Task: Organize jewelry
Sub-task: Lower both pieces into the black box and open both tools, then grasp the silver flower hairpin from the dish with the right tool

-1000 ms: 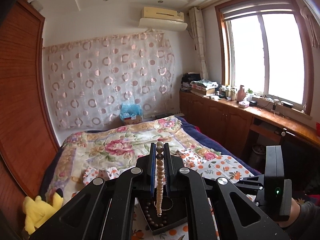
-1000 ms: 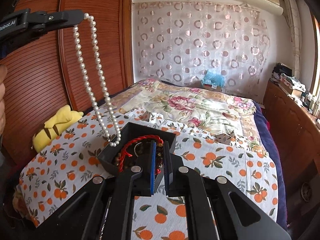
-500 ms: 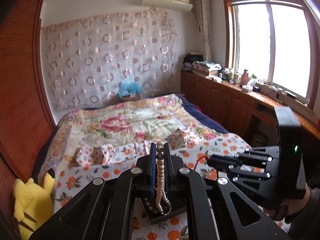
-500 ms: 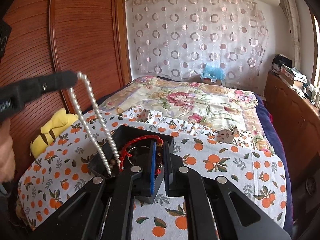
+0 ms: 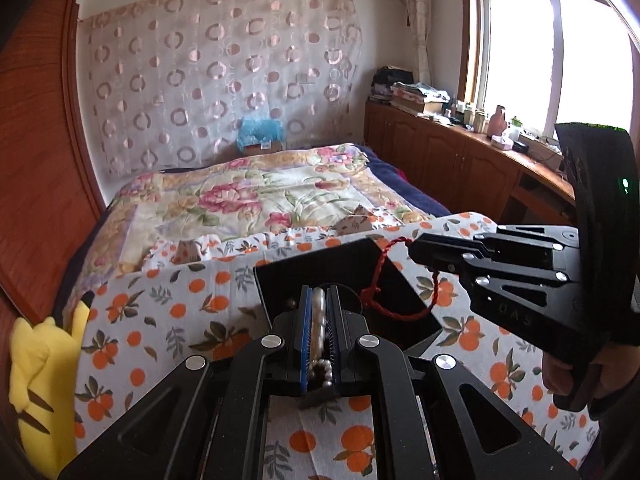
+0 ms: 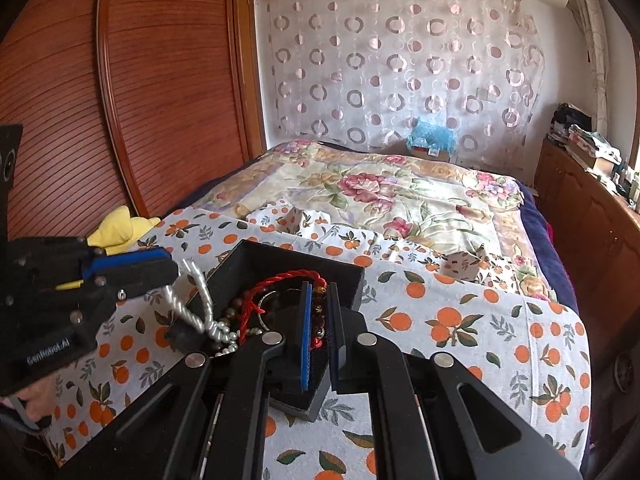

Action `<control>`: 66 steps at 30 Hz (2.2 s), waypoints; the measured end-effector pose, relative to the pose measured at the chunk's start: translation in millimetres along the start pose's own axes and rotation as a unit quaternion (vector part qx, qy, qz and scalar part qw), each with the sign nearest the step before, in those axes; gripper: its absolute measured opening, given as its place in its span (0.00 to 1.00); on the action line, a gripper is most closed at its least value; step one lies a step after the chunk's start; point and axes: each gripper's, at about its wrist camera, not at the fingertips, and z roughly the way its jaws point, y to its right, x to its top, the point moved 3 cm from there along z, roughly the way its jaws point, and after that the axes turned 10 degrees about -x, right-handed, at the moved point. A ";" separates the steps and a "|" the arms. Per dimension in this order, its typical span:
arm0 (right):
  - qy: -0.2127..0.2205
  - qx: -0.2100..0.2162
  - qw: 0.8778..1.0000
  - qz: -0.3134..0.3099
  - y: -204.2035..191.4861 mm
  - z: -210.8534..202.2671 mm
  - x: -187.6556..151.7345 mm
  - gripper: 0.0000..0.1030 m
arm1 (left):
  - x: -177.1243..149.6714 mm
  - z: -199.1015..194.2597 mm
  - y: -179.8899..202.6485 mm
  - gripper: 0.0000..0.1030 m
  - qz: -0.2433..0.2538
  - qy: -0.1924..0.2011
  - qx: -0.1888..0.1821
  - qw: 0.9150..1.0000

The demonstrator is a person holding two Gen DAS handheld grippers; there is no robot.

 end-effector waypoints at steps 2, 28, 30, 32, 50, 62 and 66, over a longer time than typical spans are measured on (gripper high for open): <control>-0.002 0.001 1.000 -0.002 -1.6 3.1 -0.1 0.08 | -3.6 -0.8 1.0 0.06 -0.003 -0.001 -0.002 1.000; -0.013 0.010 0.999 -0.029 -22.8 14.6 -17.5 0.35 | -56.1 -24.2 3.5 0.06 -0.017 -0.007 -0.018 1.000; -0.009 0.010 1.000 -0.028 -20.4 8.3 -21.1 0.35 | -60.5 -27.1 3.8 0.07 -0.020 -0.007 -0.020 1.000; -0.002 0.007 1.000 -0.026 -17.5 -3.2 -26.4 0.35 | -66.7 -31.0 5.2 0.07 -0.023 -0.008 -0.024 0.999; -0.031 0.047 0.998 -0.031 -26.1 -86.3 -122.4 0.35 | -118.5 -48.9 30.5 0.08 -0.026 -0.029 -0.057 0.998; -0.080 0.098 0.991 -0.041 -56.4 -61.4 -133.0 0.35 | -128.3 -47.6 19.8 0.08 -0.043 -0.036 -0.050 0.997; -0.098 0.106 0.989 -0.040 -59.9 -51.7 -133.1 0.35 | -128.9 -46.3 20.0 0.08 -0.042 -0.038 -0.051 0.997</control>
